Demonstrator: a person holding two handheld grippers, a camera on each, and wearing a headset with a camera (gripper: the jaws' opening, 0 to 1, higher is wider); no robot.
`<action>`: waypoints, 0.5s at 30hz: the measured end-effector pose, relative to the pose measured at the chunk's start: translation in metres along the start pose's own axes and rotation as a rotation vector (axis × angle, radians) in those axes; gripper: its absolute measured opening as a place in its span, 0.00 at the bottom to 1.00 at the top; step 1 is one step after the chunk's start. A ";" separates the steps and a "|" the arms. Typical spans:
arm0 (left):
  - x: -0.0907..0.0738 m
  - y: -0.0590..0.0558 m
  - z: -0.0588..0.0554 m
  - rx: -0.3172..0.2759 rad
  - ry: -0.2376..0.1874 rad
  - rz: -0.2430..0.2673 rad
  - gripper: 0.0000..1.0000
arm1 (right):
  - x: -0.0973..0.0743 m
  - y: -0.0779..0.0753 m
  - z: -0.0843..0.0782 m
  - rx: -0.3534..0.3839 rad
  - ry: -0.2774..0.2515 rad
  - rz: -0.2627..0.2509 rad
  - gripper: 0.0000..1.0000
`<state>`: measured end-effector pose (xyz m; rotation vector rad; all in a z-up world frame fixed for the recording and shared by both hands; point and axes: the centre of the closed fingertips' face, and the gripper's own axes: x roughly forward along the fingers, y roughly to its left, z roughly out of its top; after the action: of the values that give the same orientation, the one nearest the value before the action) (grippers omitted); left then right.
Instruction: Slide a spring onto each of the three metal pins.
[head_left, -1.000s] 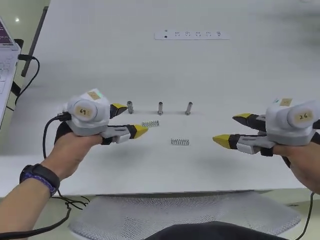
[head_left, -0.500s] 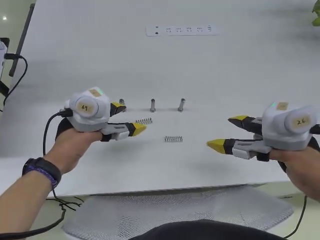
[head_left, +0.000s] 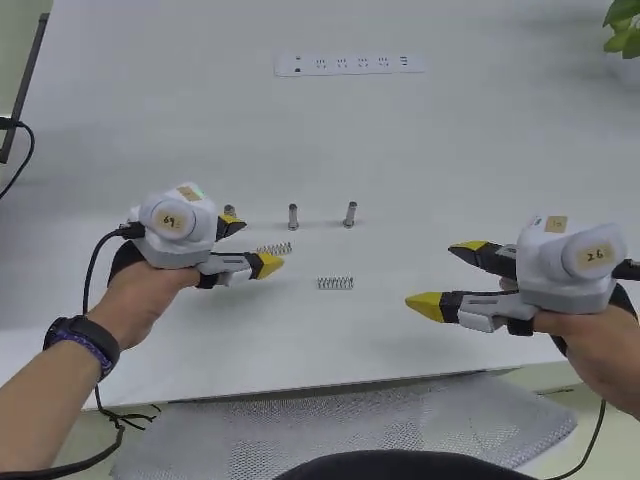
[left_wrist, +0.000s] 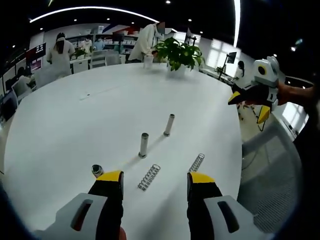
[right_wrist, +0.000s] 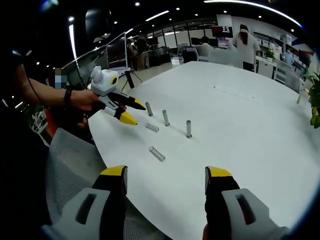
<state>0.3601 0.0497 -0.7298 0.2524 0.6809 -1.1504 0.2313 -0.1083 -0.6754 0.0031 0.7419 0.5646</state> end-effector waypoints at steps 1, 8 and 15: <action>0.001 0.001 0.000 0.000 0.003 0.000 0.46 | 0.000 0.000 0.000 0.000 0.001 0.001 0.61; 0.011 0.003 -0.005 0.005 0.029 -0.002 0.42 | -0.001 0.001 -0.003 0.001 0.005 0.003 0.61; 0.021 0.006 -0.013 0.016 0.064 -0.001 0.36 | -0.002 0.000 -0.002 0.002 0.005 -0.001 0.61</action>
<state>0.3654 0.0430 -0.7538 0.3037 0.7280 -1.1531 0.2288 -0.1095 -0.6760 0.0028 0.7477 0.5629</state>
